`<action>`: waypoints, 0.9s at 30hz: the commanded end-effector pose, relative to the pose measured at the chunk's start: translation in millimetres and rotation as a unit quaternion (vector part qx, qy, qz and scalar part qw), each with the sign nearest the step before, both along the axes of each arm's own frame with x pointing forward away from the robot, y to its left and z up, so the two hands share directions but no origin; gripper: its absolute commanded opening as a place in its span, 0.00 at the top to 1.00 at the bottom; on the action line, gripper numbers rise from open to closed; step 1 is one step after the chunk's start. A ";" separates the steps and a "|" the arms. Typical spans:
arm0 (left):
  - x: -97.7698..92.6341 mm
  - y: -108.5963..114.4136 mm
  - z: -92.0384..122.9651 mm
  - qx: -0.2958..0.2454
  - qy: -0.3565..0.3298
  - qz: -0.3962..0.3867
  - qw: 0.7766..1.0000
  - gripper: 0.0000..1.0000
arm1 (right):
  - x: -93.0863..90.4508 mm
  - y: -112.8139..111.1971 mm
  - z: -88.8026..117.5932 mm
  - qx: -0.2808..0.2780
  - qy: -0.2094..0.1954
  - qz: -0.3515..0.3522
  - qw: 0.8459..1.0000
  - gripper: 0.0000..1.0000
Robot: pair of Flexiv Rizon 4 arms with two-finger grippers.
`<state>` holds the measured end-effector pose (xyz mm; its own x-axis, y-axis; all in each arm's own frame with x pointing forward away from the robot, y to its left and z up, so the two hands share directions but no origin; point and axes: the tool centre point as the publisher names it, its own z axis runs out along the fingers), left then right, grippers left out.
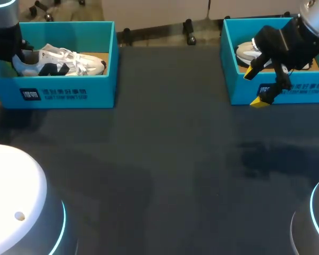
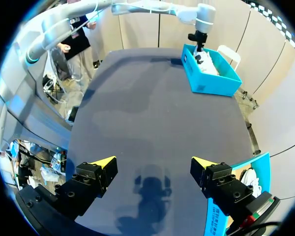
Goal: Take the shoe out of the shoebox, open the shoe tongue, remove and reinsert the insole, then place the shoe into the shoebox
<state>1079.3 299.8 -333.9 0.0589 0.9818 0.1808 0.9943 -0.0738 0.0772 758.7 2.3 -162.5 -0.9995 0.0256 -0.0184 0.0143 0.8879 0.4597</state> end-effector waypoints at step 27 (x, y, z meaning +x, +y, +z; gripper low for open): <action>-18.5 -5.6 -34.5 0.013 0.031 -0.025 0.999 1.00 | 1.8 1.2 -0.2 -0.002 0.002 0.000 1.000 0.00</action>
<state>1060.4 295.9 -366.9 0.1204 0.9731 0.1966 0.9920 -0.1256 0.0143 758.7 2.3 -162.5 -0.9995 0.0256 -0.0184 0.0143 0.8879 0.4597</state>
